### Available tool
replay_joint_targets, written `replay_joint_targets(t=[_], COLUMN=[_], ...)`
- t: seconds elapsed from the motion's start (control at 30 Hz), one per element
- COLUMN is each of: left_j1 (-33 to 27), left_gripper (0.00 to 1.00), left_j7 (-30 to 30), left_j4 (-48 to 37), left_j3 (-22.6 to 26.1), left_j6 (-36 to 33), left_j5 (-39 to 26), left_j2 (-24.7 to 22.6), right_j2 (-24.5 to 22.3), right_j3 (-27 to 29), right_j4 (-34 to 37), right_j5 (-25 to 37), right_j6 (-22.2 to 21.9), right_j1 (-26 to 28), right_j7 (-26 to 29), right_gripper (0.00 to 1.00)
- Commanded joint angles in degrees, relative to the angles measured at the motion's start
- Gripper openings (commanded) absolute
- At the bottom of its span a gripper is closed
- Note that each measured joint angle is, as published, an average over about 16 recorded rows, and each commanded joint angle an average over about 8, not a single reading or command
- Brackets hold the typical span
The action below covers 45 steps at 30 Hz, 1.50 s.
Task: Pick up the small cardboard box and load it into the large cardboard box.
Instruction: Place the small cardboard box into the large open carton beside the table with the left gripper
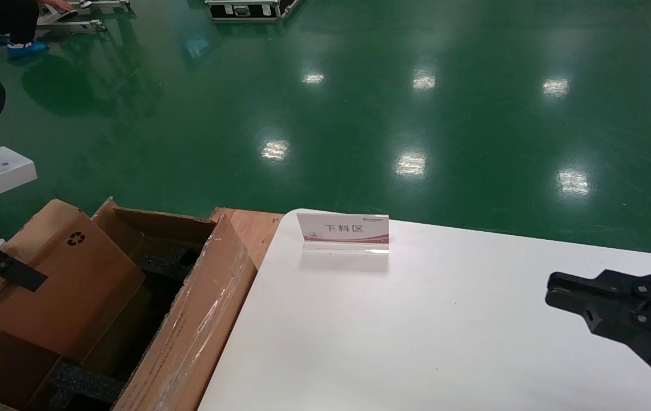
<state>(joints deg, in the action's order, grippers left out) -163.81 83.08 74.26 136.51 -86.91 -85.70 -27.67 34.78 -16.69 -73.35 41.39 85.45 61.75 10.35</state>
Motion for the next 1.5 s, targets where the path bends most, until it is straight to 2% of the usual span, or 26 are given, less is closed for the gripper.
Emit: replay_joint_targets(t=[0.03,0.27,0.67,1.5], left_j1=[0.8,4.5,10.0,23.2], left_gripper=[0.0,0.0,0.0,0.0], left_j7=[0.3,1.7,3.1,-1.5], left_j4=[0.4,0.5,-1.4,-14.2], left_j3=[-0.8,-0.8,0.4,1.5], left_j6=[0.8,4.4,9.0,17.9], left_j5=[-1.1,-2.6,-4.5,-2.7], left_j2=[1.1,2.3,1.2,-3.0], right_j2=[0.0,0.0,0.0,-0.1], right_j3=[0.0,0.0,-0.1,-0.2], right_j4=[0.0,0.0,0.0,0.0], right_j5=[0.0,0.0,0.0,-0.1], right_j6=[0.0,0.0,0.0,-0.1], right_j1=[0.0,0.0,0.0,0.0], right_j7=[0.0,0.0,0.0,-0.1], right_gripper=[1.0,1.0,1.0,1.0])
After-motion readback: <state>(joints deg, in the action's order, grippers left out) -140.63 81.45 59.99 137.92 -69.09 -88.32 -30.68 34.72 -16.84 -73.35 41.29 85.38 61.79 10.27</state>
